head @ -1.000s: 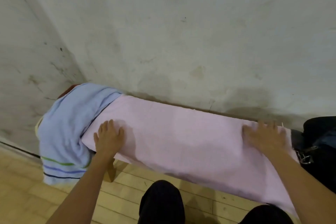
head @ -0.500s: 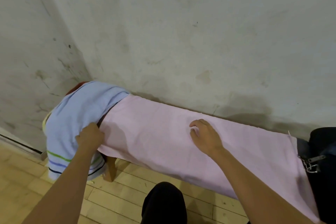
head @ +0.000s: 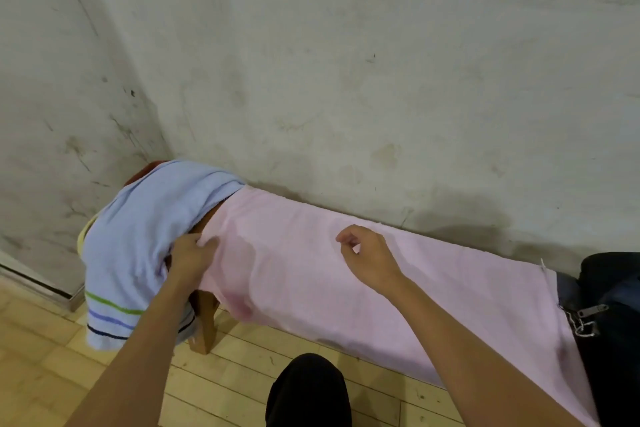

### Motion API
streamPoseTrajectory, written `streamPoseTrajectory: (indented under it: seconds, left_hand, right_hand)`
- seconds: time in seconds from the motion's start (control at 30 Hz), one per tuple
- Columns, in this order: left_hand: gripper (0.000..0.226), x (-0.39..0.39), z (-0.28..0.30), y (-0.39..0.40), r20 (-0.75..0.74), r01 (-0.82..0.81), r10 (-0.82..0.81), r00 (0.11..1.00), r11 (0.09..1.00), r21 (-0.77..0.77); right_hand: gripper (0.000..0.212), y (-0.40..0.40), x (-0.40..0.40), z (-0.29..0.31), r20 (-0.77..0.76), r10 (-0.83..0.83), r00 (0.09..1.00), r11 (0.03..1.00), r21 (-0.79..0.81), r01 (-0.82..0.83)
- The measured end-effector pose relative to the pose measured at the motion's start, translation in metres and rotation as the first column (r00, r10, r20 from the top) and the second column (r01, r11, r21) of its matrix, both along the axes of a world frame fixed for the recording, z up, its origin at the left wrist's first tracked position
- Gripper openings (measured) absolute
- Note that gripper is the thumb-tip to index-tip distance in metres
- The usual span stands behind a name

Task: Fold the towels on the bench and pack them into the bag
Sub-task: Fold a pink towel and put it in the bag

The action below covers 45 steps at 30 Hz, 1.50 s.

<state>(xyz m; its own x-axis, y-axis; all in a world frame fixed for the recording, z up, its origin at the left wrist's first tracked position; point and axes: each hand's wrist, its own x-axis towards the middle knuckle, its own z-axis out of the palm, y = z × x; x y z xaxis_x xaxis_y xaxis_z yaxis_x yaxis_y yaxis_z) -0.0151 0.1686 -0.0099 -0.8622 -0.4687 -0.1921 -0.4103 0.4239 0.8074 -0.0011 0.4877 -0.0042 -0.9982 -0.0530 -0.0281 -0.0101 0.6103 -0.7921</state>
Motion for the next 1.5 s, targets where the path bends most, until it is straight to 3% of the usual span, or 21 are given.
streamPoseTrajectory:
  seconds: [0.2,0.27,0.33,0.43,0.53,0.63,0.7,0.8,0.87,0.93,1.03,1.1,1.17,1.23,1.3,1.37,1.5]
  left_hand:
    - [0.017,0.011,0.054,0.074,-0.224,0.300,-0.282,0.933,0.953,0.050]
    - [0.026,0.020,0.064,0.096,-0.264,0.471,-0.442,0.857,0.880,0.055]
    - [0.026,0.032,0.059,0.112,-0.233,0.673,-0.655,0.719,0.739,0.001]
    - [0.029,0.047,0.046,0.130,-0.093,0.845,-0.848,0.521,0.529,-0.086]
    - [0.028,0.057,0.036,0.139,-0.054,0.889,-0.891,0.450,0.453,-0.067]
    - [0.033,0.064,0.031,0.139,-0.038,0.890,-0.889,0.456,0.455,0.019]
    - [0.051,0.066,0.027,0.137,-0.057,0.881,-0.879,0.473,0.471,0.053]
    - [0.062,0.070,0.023,0.141,-0.081,0.861,-0.858,0.506,0.499,0.097]
    - [0.060,0.076,0.023,0.151,-0.083,0.851,-0.848,0.524,0.516,0.101]
    - [0.051,0.082,0.024,0.163,-0.103,0.825,-0.820,0.563,0.552,0.118]
    - [0.040,0.089,0.030,0.181,-0.110,0.809,-0.804,0.585,0.569,0.147]
    - [0.032,0.093,0.032,0.190,-0.095,0.816,-0.815,0.572,0.553,0.171]
    - [0.027,0.096,0.034,0.195,-0.099,0.794,-0.793,0.601,0.578,0.189]
    - [0.026,0.096,0.037,0.197,-0.140,0.760,-0.750,0.646,0.618,0.202]
    - [0.024,0.092,0.041,0.204,-0.184,0.735,-0.714,0.676,0.637,0.230]
    - [0.032,0.088,0.044,0.214,-0.226,0.732,-0.697,0.680,0.628,0.265]
    - [0.042,0.093,0.053,0.261,-0.326,0.764,-0.694,0.642,0.545,0.345]
  right_hand:
    - [0.014,-0.023,-0.014,0.026,0.187,-0.033,0.982,0.947,-0.309,0.091]
    - [0.016,-0.032,-0.020,0.037,0.275,0.002,0.961,0.898,-0.424,0.120]
    - [0.027,-0.041,-0.025,0.046,0.362,0.037,0.931,0.862,-0.483,0.153]
    - [0.064,-0.048,-0.033,0.044,0.441,-0.014,0.897,0.944,-0.291,0.158]
    - [0.102,-0.046,-0.036,0.029,0.460,-0.084,0.884,0.996,0.034,0.077]
    - [0.101,-0.039,-0.032,0.015,0.476,-0.106,0.873,0.972,0.233,-0.009]
    - [0.095,-0.032,-0.029,0.005,0.475,-0.077,0.877,0.944,0.319,-0.090]
    - [0.068,-0.024,-0.026,-0.001,0.349,-0.068,0.935,0.865,0.487,-0.119]
    - [0.045,-0.021,-0.024,0.000,0.234,-0.064,0.970,0.795,0.600,-0.092]
    - [0.035,-0.019,-0.024,0.002,0.171,-0.021,0.985,0.709,0.697,-0.106]
    - [0.042,-0.019,-0.026,0.001,0.120,0.078,0.990,0.568,0.810,-0.143]
    - [0.049,-0.014,-0.030,-0.001,0.086,0.111,0.990,0.535,0.834,-0.132]
    - [0.053,-0.006,-0.034,0.001,0.070,0.066,0.995,0.596,0.797,-0.096]
    - [0.044,0.004,-0.038,0.007,0.085,-0.079,0.993,0.785,0.620,0.010]
    - [0.031,0.022,-0.042,0.015,0.080,-0.219,0.972,0.867,0.474,0.156]
    - [0.027,0.043,-0.044,0.021,0.043,-0.260,0.965,0.885,0.411,0.220]
    - [0.029,0.097,-0.041,0.035,-0.039,-0.306,0.951,0.850,0.438,0.292]
